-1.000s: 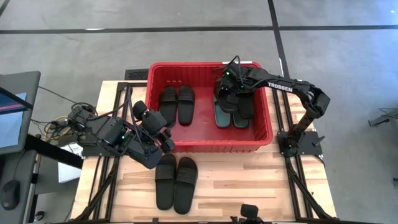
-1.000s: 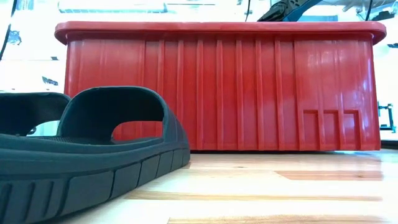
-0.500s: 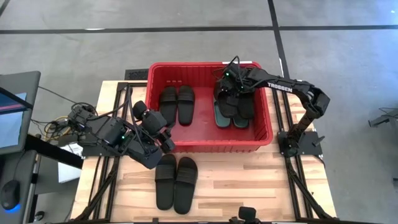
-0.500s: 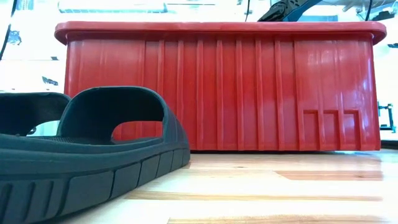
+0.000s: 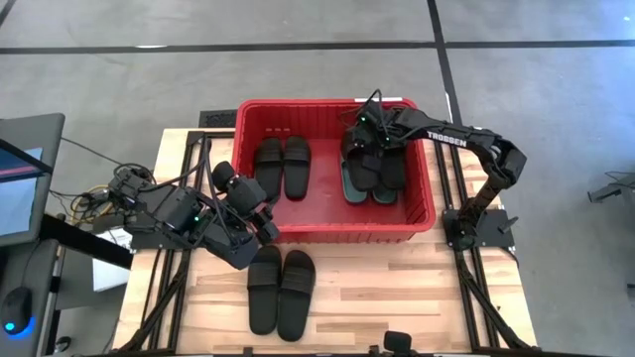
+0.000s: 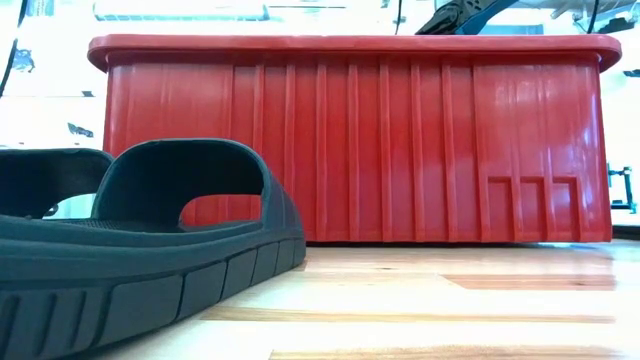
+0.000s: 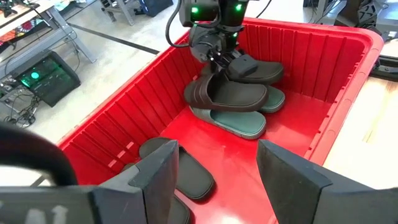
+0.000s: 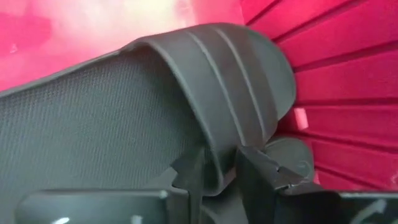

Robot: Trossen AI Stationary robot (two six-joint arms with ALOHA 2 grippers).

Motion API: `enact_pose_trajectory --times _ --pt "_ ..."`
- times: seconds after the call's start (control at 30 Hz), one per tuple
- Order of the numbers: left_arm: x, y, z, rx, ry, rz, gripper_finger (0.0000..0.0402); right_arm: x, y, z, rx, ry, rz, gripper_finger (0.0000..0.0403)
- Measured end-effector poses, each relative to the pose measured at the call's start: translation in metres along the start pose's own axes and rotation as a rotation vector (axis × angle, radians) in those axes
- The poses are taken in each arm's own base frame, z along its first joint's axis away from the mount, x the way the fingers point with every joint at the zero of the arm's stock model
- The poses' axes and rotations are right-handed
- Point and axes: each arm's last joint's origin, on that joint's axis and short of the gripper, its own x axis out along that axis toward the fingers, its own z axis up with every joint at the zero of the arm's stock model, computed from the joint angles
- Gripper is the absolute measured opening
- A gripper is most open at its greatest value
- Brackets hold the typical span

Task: Pick and place slides into bin
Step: Put the right black slipper into the red organizer bin

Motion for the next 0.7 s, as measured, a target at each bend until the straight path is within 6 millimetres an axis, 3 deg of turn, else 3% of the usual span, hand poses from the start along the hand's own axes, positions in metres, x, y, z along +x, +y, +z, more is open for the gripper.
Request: enact_pose_trajectory --times 0.7 --pt "0.0000 0.0000 0.0000 0.000 0.000 0.000 0.0206 -0.0006 0.0045 -0.0068 0.007 0.073 0.040 0.0240"
